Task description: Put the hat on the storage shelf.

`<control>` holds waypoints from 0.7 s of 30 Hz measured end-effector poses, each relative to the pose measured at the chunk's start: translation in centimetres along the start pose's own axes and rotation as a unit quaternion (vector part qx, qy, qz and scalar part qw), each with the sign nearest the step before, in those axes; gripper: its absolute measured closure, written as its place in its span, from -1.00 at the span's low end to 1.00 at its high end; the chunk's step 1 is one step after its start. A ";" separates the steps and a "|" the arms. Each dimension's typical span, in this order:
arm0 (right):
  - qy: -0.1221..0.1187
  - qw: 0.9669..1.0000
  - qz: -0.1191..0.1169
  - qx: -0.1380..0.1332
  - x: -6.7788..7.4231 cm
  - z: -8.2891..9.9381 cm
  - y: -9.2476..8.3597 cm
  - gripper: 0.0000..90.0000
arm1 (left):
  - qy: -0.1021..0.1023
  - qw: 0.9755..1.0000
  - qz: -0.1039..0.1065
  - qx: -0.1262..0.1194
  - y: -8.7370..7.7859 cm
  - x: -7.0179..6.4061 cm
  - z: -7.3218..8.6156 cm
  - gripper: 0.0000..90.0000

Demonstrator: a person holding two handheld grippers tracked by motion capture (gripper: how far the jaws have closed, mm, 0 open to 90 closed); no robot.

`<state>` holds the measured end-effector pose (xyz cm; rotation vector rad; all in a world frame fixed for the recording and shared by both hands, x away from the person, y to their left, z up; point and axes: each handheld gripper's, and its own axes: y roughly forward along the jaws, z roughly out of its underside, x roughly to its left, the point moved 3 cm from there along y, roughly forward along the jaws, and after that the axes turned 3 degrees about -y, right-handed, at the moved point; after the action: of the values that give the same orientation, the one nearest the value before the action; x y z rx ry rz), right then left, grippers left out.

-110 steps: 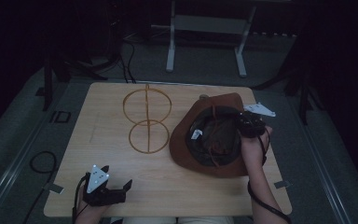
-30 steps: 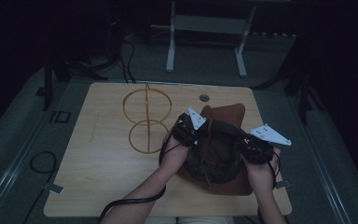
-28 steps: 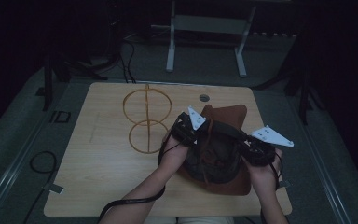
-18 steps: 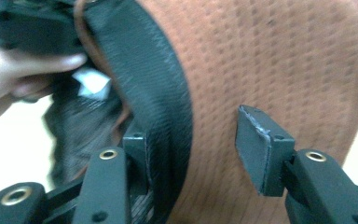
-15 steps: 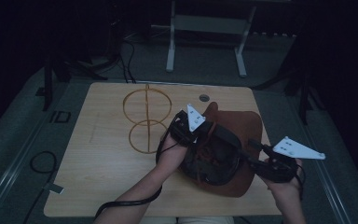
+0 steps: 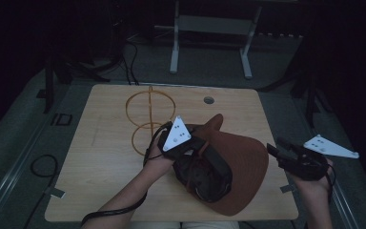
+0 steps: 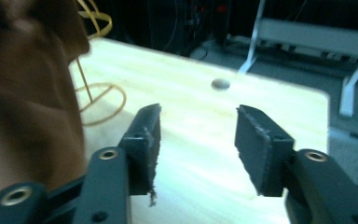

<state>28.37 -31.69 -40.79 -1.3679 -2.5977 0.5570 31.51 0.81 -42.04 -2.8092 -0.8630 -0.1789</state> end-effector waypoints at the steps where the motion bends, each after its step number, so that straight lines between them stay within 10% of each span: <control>1: 0.004 1.000 -0.010 0.004 0.2 0.2 0.5 0.13 | 0.009 1.000 0.013 -0.008 -0.3 -0.1 0.1 0.95; 5: -0.015 0.998 -0.067 0.011 2.4 0.5 2.4 0.10 | 0.019 0.996 0.078 -0.040 -1.2 -0.1 0.4 0.95; 9: -0.029 0.988 -0.152 0.001 5.4 0.2 3.9 0.02 | 0.016 0.994 0.098 -0.043 -1.6 -0.7 0.3 0.95; 17: -0.064 0.964 -0.258 -0.019 10.0 -0.5 6.1 -0.11 | 0.061 0.992 0.095 -0.058 -1.3 -3.3 -0.3 0.95; 21: -0.075 0.961 -0.266 -0.028 10.8 -1.0 6.6 -0.10 | 0.081 0.992 0.077 -0.056 -1.2 -4.0 -0.4 0.95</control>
<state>27.51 -19.19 -42.84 -0.5991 -2.9476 0.5140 27.55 -0.45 -42.18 -2.8994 -0.6158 -0.4384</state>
